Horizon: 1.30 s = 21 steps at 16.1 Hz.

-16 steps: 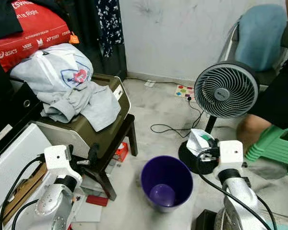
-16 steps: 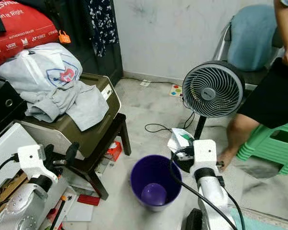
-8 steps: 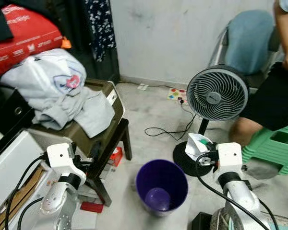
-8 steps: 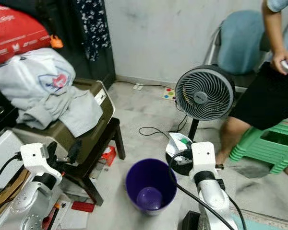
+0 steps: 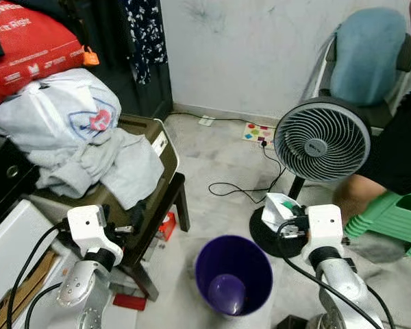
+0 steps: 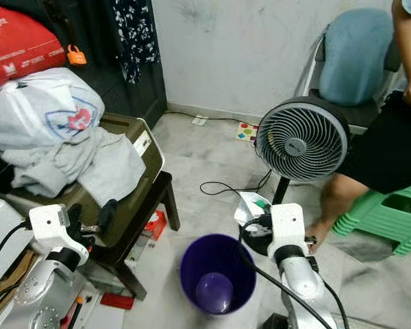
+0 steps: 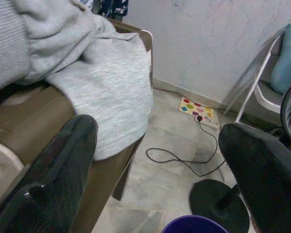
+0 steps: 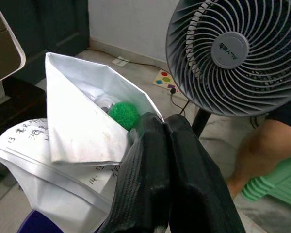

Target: Clean up the room

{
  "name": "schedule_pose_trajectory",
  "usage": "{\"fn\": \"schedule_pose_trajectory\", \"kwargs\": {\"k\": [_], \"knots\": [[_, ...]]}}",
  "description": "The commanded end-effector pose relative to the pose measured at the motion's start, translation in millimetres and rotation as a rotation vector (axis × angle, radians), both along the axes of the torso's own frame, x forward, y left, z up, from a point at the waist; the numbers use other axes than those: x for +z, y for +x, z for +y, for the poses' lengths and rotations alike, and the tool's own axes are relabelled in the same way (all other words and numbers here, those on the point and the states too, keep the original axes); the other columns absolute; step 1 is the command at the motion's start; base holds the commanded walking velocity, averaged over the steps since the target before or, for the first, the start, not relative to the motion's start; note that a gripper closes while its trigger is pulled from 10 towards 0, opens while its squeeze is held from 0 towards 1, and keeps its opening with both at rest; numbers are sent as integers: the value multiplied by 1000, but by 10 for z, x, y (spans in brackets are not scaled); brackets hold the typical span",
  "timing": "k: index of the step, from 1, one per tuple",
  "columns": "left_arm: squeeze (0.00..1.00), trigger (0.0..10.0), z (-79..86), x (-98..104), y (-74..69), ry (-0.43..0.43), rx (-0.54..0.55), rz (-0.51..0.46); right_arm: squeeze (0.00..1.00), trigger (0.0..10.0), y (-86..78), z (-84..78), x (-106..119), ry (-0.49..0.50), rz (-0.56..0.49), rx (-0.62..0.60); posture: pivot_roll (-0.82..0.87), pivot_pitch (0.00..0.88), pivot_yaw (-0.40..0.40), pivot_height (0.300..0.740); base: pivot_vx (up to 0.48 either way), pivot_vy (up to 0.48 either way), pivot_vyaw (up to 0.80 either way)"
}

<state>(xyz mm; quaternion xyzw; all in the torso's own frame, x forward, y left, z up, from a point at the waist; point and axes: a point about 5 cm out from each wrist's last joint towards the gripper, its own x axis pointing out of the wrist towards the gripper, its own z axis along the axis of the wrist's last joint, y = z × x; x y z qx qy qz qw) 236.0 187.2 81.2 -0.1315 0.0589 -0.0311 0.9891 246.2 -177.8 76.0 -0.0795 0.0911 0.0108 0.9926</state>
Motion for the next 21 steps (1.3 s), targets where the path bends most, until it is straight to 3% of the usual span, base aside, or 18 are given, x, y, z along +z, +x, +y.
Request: {"fn": "schedule_pose_trajectory", "kwargs": {"k": [1,11,15,18,21], "knots": [[0,10000,-2,-7,-5,7,-3,7,0,10000,-16,-30,37,-7,-6,-9,-63,0,43,740,296,0,0],[0,10000,-13,-48,-7,0,1,39,0,10000,75,9,-15,20,46,-20,-53,0,38,740,25,0,0],[0,10000,-102,-117,19,2,-85,113,0,10000,418,83,-328,40,290,-73,-40,0,43,740,0,0,0],[0,10000,-128,-7,-207,30,-179,104,0,10000,570,109,-630,106,493,-139,62,0,48,740,0,0,0],[0,10000,10,14,-405,72,-159,143,0,10000,597,282,-729,54,550,-75,131,0,56,740,0,0,0]]}}
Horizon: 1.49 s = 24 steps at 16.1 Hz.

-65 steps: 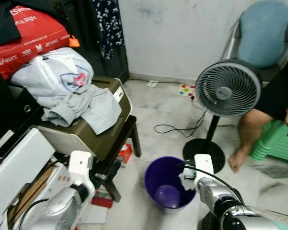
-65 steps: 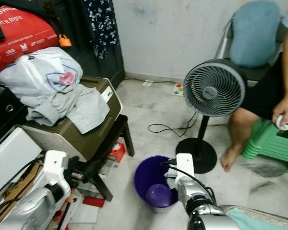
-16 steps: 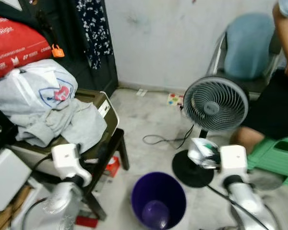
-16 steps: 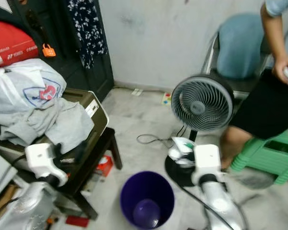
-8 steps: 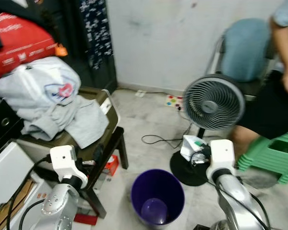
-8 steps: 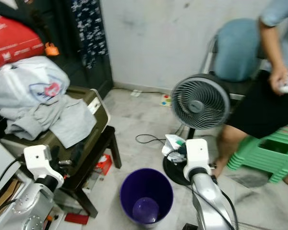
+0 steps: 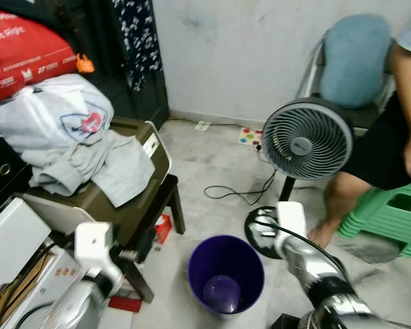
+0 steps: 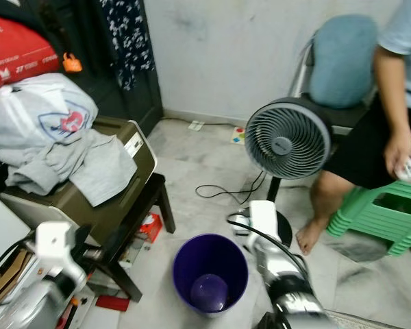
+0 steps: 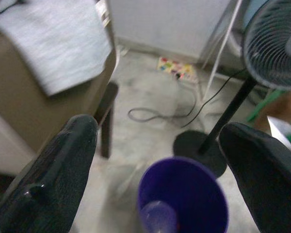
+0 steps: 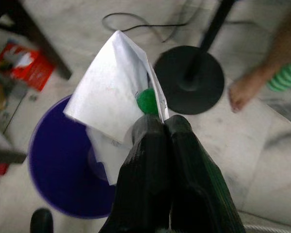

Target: Clean up the room

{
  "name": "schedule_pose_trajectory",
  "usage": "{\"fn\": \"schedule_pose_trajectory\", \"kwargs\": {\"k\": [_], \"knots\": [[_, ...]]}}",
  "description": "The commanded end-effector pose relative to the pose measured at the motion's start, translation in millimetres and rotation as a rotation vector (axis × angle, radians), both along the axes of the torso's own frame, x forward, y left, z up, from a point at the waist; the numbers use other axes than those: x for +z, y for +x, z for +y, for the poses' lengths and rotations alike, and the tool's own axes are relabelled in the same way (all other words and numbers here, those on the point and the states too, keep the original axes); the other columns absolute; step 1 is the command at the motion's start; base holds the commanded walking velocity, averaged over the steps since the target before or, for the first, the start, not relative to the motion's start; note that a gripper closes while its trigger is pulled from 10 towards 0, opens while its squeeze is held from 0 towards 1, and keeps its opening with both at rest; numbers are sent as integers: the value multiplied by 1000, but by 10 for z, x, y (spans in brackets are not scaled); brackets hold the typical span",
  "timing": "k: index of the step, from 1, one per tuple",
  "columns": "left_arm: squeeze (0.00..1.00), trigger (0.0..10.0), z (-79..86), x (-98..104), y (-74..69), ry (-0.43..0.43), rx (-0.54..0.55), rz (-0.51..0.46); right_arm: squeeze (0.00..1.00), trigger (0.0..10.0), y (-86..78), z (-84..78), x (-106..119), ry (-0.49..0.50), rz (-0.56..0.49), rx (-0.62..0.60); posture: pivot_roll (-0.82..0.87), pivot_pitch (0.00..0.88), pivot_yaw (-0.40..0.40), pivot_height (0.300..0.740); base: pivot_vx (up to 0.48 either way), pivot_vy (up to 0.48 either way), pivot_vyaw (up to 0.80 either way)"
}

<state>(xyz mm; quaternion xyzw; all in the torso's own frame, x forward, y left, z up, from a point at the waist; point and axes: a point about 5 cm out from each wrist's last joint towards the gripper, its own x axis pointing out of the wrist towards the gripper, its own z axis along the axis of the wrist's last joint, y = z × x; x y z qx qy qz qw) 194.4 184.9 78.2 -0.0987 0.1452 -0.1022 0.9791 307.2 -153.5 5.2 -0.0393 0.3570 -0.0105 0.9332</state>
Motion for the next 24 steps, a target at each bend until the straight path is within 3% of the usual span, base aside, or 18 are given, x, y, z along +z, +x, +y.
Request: {"fn": "schedule_pose_trajectory", "kwargs": {"k": [1,7,13,18,21,24], "knots": [[0,10000,94,65,-26,27,25,-4,0,10000,-36,105,-66,-9,28,39,151,5,57,740,0,0,0],[0,10000,235,200,-185,78,30,22,0,10000,-144,165,-202,-41,85,-2,216,67,113,740,0,0,0],[0,10000,259,247,-209,101,4,49,0,10000,-403,110,-425,-50,198,-41,230,90,137,740,0,0,0],[0,10000,249,253,-217,101,0,58,0,10000,-482,27,-480,-92,230,-78,230,94,141,740,0,0,0],[0,10000,248,256,-207,101,-1,58,0,10000,-388,-187,-382,-190,161,-172,229,94,141,740,0,0,0],[0,10000,238,257,-200,99,-1,58,0,10000,-284,-238,-288,-259,105,-145,224,95,140,740,0,0,0]]}}
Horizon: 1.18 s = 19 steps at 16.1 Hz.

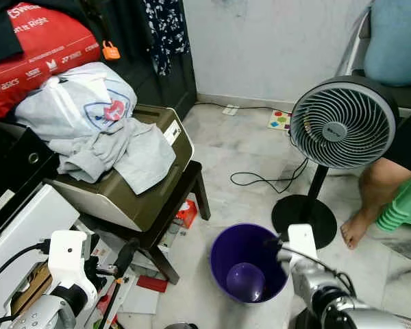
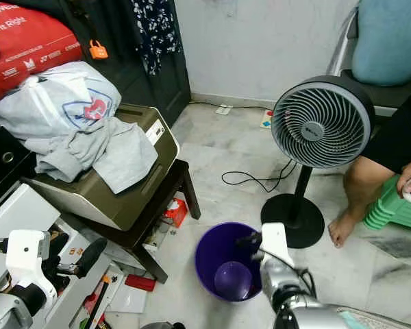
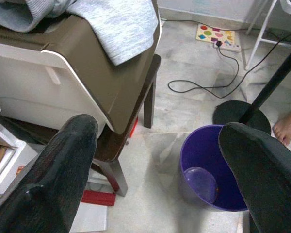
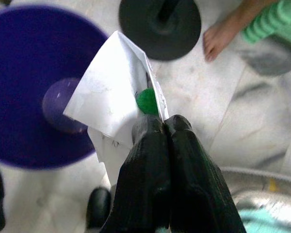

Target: Clean up the room

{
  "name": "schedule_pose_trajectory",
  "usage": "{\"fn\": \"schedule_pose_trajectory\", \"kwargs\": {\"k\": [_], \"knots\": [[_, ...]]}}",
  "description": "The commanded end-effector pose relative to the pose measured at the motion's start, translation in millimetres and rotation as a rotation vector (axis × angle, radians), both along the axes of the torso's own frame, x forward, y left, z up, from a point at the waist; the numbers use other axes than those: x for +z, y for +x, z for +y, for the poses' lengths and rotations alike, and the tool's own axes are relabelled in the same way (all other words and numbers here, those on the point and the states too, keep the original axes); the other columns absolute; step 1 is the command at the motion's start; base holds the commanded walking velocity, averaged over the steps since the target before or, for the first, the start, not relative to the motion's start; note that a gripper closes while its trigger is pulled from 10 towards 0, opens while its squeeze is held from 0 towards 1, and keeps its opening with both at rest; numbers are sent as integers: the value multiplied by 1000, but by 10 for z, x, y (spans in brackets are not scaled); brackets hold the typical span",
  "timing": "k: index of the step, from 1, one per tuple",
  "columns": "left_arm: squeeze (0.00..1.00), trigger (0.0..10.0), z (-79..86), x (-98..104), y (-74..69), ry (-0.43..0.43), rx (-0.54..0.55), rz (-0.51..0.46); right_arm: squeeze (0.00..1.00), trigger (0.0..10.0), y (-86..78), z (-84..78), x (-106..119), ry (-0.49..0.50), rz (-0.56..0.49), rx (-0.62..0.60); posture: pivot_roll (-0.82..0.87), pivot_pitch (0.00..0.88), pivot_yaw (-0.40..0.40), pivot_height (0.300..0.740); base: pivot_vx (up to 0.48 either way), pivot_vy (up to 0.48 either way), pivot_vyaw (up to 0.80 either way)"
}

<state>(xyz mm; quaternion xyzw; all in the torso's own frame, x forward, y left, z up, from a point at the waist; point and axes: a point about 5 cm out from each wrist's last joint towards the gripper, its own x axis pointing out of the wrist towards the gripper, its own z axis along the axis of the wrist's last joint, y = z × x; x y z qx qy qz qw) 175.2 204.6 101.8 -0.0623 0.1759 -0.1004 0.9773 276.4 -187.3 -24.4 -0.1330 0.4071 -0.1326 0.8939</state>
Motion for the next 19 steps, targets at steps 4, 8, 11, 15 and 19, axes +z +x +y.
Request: {"fn": "schedule_pose_trajectory", "kwargs": {"k": [4,8,11,15,19], "knots": [[0,10000,65,36,26,29,30,-13,0,10000,112,49,97,-36,-59,23,225,89,136,740,0,0,0],[0,10000,65,33,34,28,33,-15,0,10000,266,-27,264,-71,-135,2,219,86,139,740,0,0,0],[0,10000,71,38,56,30,37,-22,0,10000,383,-118,416,-110,-209,-32,218,79,141,740,0,0,0],[0,10000,101,42,59,42,57,-30,0,10000,483,-178,552,-129,-274,-52,217,76,141,740,0,0,0],[0,10000,126,43,52,48,65,-29,0,10000,572,39,607,-25,-323,5,216,79,144,740,0,0,0]]}}
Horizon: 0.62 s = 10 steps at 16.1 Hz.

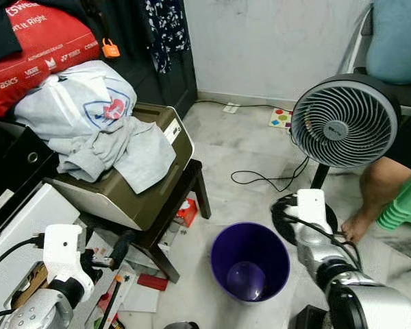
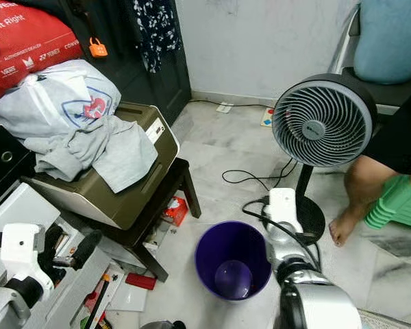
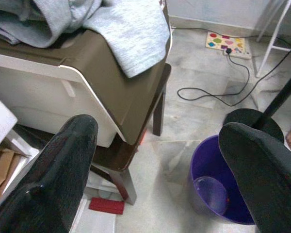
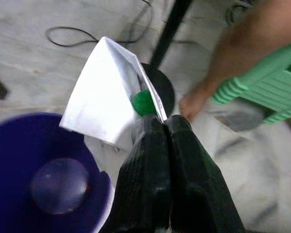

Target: Clean up the room

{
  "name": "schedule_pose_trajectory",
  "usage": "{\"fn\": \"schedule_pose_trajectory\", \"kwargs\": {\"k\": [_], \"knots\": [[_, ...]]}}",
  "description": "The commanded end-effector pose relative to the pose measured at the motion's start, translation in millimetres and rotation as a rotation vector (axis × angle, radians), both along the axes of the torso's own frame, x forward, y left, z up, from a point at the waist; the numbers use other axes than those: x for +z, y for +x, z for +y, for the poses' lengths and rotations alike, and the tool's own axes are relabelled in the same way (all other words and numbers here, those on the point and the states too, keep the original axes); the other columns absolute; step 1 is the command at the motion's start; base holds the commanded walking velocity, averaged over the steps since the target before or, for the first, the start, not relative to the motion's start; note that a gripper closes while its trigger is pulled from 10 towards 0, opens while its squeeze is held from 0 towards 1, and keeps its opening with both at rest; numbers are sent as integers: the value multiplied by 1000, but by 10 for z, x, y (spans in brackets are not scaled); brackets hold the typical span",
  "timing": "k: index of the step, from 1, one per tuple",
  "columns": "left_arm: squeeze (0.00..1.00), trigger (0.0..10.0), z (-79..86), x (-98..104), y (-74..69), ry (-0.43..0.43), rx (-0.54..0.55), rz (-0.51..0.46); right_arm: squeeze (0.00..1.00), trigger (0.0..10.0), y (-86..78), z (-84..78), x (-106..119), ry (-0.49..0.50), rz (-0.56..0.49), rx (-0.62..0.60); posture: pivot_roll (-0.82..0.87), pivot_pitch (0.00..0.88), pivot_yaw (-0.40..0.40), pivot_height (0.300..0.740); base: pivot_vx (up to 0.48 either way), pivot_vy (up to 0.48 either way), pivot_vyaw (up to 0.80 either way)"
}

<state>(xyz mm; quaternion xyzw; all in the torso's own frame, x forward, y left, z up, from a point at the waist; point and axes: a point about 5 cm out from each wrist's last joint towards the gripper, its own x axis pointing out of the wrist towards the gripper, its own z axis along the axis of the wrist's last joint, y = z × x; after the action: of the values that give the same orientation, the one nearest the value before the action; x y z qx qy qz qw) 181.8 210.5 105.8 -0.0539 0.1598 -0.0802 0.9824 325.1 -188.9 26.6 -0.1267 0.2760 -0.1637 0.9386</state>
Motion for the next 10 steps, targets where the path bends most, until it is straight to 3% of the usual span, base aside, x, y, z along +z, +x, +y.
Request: {"fn": "schedule_pose_trajectory", "kwargs": {"k": [1,5,9,10], "knots": [[0,10000,64,1,-11,25,25,5,0,10000,99,146,99,36,-48,37,216,80,144,740,0,0,0],[0,10000,49,-5,-7,21,22,5,0,10000,100,413,76,91,-49,97,216,84,143,740,0,0,0],[0,10000,51,-14,-14,20,24,8,0,10000,53,464,11,105,-13,112,217,85,142,740,0,0,0],[0,10000,47,-15,-22,19,25,8,447,10000,41,453,-4,107,-8,109,219,91,139,740,0,0,0]]}}
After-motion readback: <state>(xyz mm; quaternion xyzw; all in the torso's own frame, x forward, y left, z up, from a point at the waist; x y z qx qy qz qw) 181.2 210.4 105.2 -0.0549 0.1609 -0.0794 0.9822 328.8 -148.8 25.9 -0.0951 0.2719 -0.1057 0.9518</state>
